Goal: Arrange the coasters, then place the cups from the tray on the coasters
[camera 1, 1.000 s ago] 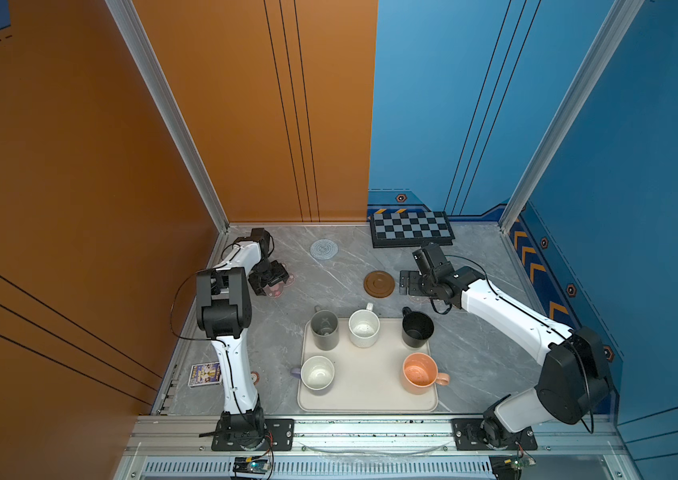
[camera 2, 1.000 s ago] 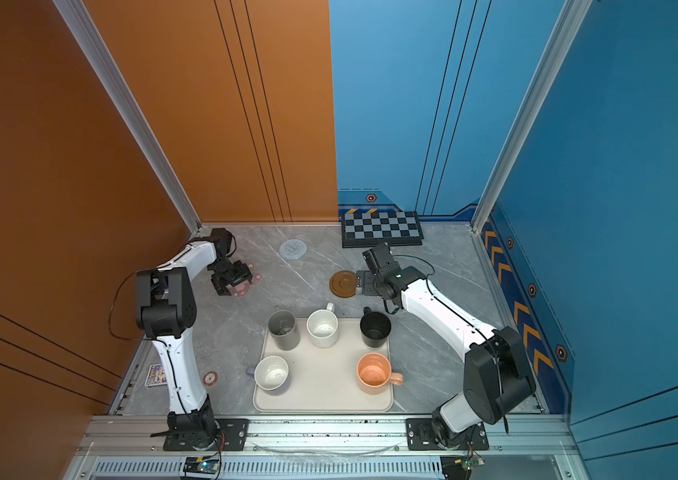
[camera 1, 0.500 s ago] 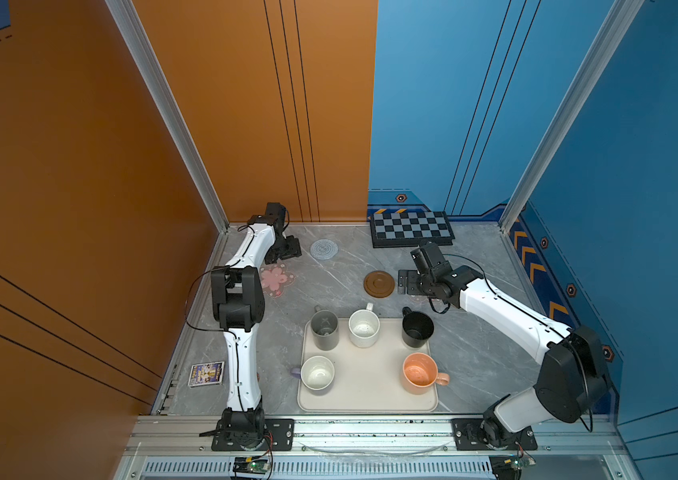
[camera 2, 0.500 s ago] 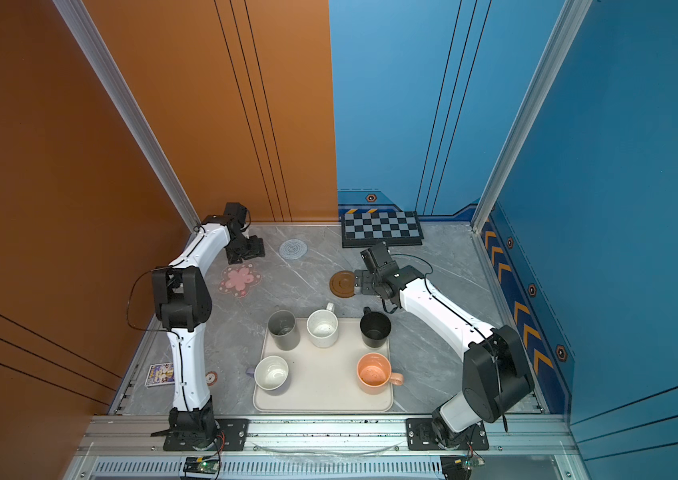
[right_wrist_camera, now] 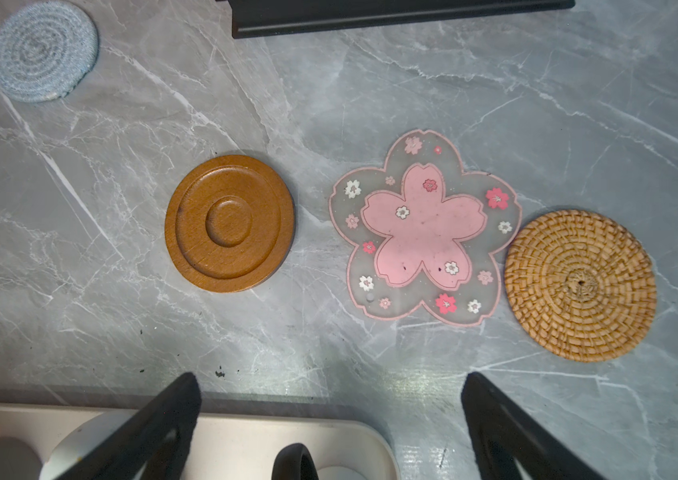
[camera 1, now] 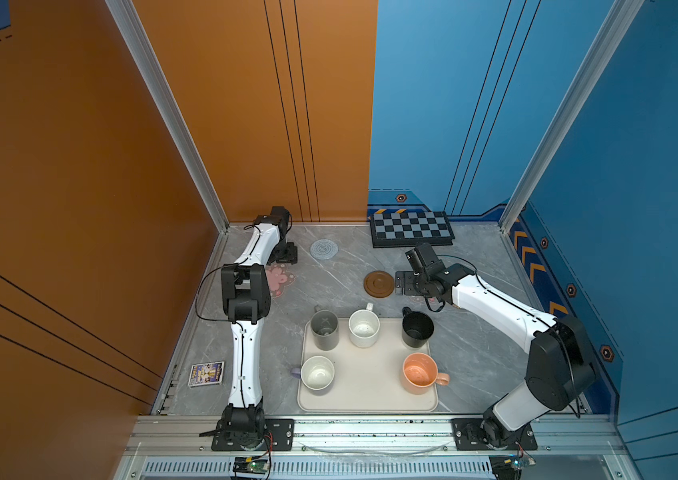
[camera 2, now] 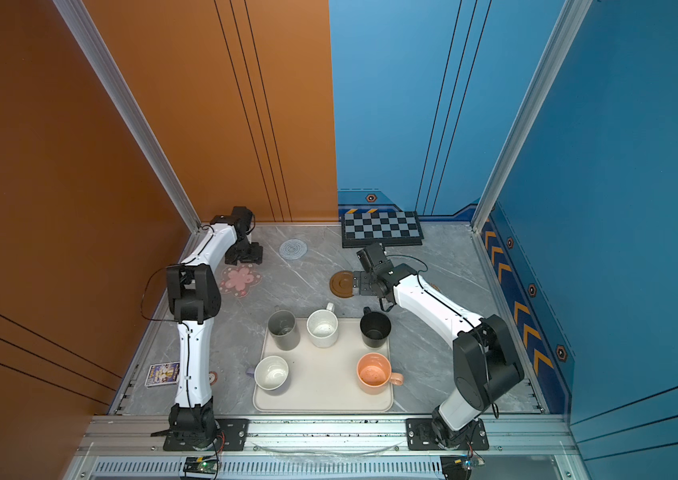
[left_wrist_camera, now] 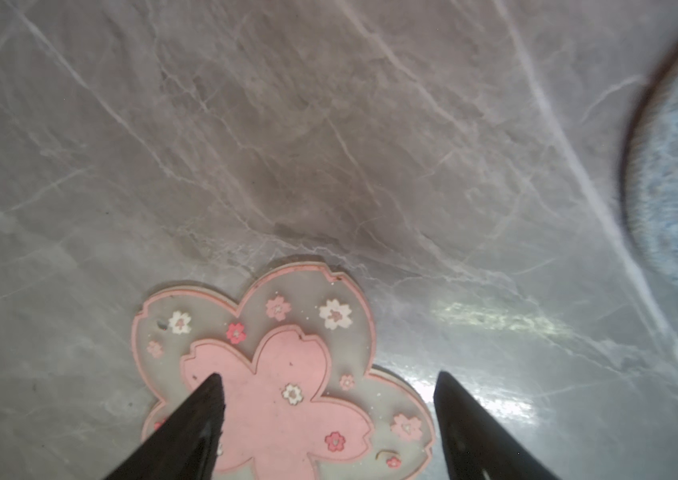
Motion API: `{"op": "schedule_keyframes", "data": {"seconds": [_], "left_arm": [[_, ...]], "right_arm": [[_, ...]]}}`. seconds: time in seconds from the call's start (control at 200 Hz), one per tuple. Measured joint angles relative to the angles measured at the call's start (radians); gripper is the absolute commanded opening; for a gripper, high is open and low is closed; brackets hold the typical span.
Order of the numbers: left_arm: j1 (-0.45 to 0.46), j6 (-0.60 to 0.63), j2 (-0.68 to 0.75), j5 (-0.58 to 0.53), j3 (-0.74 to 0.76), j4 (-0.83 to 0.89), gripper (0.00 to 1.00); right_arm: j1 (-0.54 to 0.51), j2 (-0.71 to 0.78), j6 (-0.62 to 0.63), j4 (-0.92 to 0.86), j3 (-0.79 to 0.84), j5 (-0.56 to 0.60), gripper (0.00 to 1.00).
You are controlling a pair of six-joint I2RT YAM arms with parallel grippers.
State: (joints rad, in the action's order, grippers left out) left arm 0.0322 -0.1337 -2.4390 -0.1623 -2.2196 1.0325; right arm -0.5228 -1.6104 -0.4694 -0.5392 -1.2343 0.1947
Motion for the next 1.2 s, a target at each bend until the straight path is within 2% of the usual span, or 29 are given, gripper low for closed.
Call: {"op": "schedule_keyframes", "data": {"seconds": [0.125,0.521,0.886,1.201], "left_arm": [[0.0,0.023,0.0,-0.035,0.042,0.011,0.8],[-0.007,0.019,0.0,-0.043,0.064,0.015,0.79],[-0.032,-0.055,0.01,0.06,0.074,0.015,0.78],[-0.024,-0.078,0.01,0.096,0.006,0.016,0.78]], "right_arm": [[0.0,-0.015,0.0,0.0,-0.013,0.0,1.0],[-0.001,-0.022,0.0,0.0,-0.021,0.0,1.0],[-0.005,-0.056,0.0,0.001,-0.04,-0.001,1.0],[-0.011,-0.066,0.0,0.0,-0.042,-0.008,1.0]]}}
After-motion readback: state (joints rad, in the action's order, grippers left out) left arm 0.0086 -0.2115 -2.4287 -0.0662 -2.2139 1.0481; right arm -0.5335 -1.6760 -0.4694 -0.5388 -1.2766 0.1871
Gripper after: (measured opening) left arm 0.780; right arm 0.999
